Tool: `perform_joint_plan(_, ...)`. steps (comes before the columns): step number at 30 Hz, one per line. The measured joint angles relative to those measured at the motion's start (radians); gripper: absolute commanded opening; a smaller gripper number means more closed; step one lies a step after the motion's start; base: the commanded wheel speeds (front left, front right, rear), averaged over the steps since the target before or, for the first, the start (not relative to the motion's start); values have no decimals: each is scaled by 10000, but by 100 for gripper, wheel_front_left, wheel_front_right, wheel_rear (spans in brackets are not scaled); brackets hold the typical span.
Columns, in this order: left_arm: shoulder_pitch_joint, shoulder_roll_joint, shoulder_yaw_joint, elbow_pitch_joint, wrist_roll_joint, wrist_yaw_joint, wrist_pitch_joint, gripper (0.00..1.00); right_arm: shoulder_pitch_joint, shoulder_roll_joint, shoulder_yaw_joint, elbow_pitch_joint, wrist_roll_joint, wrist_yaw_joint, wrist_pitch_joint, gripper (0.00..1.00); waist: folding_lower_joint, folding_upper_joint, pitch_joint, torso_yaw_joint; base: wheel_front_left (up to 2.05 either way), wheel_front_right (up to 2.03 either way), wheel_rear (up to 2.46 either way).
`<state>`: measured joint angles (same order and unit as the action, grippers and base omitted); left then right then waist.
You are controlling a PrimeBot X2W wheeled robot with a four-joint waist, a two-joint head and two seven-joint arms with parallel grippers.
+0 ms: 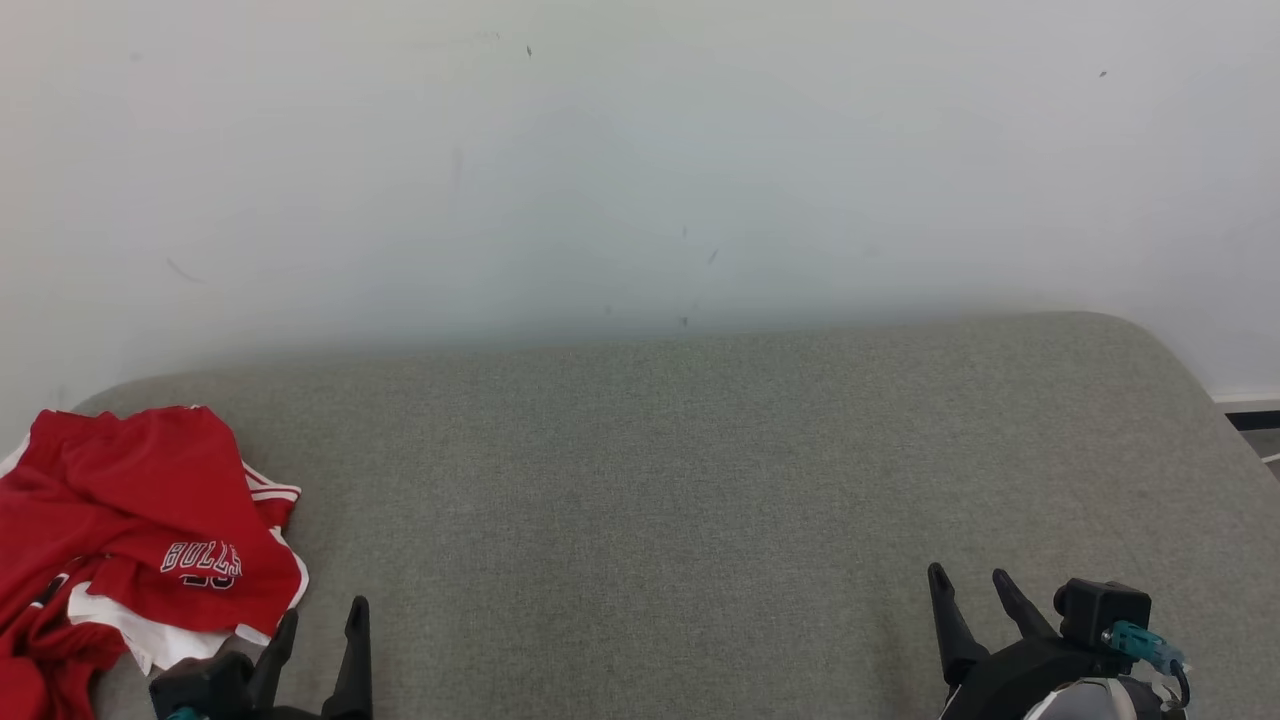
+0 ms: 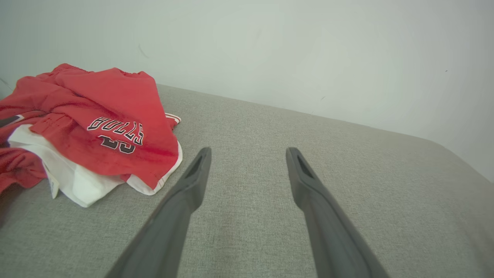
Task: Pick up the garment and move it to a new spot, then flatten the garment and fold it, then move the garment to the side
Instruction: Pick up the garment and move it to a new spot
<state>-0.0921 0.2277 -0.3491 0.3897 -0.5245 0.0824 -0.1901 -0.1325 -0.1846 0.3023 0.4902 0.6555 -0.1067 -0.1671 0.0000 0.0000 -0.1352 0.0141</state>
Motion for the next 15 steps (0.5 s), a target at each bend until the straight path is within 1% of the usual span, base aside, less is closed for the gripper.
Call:
perform_joint_plan(8,-25,111,-282,-144,658,159,-40,100,1,-111,-10,-159,-606,-176,-146,100,0,0,-98,21,0,0,0)
perform_joint_plan(12,-28,176,-293,-201,667,174,65,100,6,-213,-82,-441,-623,-176,-146,100,0,0,-84,26,0,0,0)
perform_joint_plan(15,-29,190,-290,-224,663,224,201,100,19,-224,-84,-548,-619,-176,100,100,0,0,-68,20,0,0,0)
